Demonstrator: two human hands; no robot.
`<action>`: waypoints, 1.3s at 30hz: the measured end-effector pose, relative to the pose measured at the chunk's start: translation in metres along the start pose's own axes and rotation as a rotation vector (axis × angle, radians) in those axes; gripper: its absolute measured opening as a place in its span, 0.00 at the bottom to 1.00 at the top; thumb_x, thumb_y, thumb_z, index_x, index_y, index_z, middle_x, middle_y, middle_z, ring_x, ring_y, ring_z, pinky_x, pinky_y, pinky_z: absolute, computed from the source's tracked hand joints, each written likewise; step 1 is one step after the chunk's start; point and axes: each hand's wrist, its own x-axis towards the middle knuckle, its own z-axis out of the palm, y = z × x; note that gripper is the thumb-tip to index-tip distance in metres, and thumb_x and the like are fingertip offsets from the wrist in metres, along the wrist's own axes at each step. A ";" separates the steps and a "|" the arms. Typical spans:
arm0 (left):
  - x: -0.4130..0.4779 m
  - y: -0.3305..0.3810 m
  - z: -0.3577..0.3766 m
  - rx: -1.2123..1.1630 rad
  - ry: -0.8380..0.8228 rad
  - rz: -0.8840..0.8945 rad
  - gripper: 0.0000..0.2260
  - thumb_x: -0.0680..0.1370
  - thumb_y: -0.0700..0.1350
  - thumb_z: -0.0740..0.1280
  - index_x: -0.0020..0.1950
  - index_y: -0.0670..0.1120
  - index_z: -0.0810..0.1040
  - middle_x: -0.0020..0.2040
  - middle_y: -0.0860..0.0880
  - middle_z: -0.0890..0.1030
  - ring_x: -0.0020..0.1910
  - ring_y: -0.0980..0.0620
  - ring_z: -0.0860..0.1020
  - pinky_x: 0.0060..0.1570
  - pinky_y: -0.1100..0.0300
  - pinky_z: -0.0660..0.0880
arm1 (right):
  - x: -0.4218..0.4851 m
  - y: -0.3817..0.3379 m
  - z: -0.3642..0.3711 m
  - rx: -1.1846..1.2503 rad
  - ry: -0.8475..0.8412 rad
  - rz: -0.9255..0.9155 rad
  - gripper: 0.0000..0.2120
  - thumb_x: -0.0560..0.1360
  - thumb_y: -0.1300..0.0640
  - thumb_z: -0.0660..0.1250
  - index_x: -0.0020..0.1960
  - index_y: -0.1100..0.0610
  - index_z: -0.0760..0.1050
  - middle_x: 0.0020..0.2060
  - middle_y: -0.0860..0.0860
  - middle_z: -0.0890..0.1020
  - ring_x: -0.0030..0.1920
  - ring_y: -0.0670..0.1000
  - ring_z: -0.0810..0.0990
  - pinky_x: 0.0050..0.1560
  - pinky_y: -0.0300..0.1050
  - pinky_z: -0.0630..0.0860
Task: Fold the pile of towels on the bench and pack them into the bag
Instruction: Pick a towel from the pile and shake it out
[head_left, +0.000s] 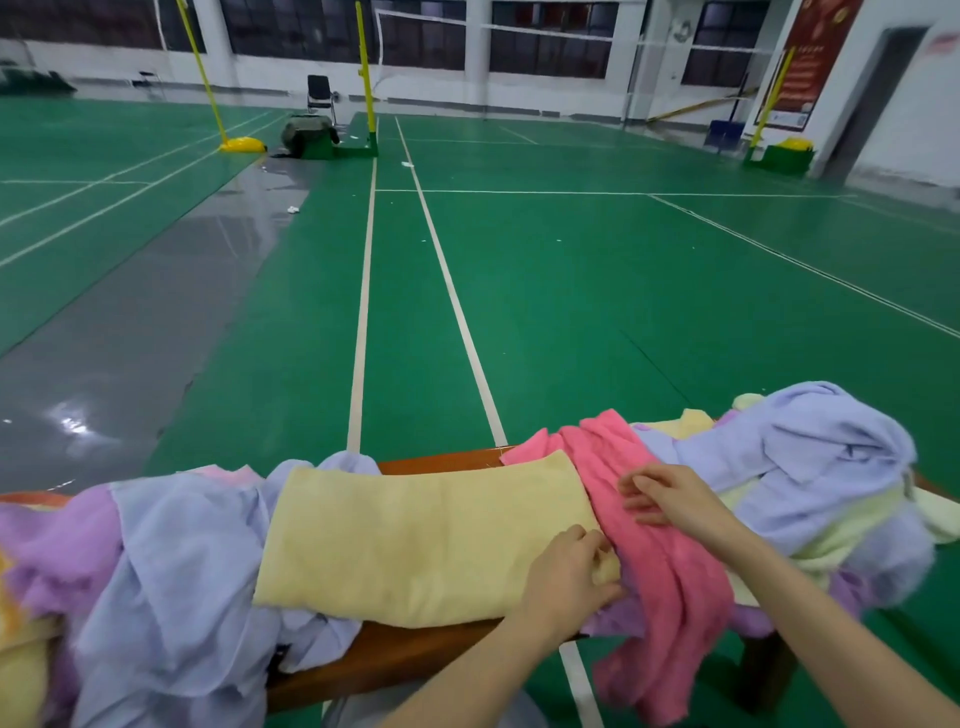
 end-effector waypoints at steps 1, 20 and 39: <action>0.001 -0.001 0.002 0.019 0.001 -0.004 0.18 0.73 0.48 0.69 0.60 0.43 0.73 0.55 0.43 0.74 0.54 0.44 0.72 0.48 0.54 0.66 | -0.002 0.002 0.000 0.024 -0.005 0.002 0.11 0.80 0.66 0.54 0.47 0.62 0.75 0.44 0.55 0.80 0.41 0.50 0.80 0.39 0.38 0.78; 0.005 -0.013 -0.051 -0.455 0.285 -0.066 0.03 0.77 0.39 0.64 0.44 0.46 0.73 0.39 0.53 0.76 0.42 0.53 0.73 0.43 0.60 0.67 | 0.019 -0.005 0.039 0.285 -0.010 0.323 0.19 0.82 0.58 0.52 0.61 0.72 0.71 0.51 0.69 0.77 0.35 0.54 0.75 0.32 0.41 0.74; -0.056 -0.061 -0.143 -0.927 0.600 -0.296 0.07 0.82 0.41 0.55 0.52 0.47 0.72 0.51 0.46 0.79 0.54 0.49 0.77 0.61 0.49 0.72 | -0.002 -0.129 0.205 0.509 -0.162 0.038 0.27 0.78 0.37 0.50 0.58 0.56 0.75 0.54 0.55 0.79 0.55 0.53 0.77 0.54 0.44 0.72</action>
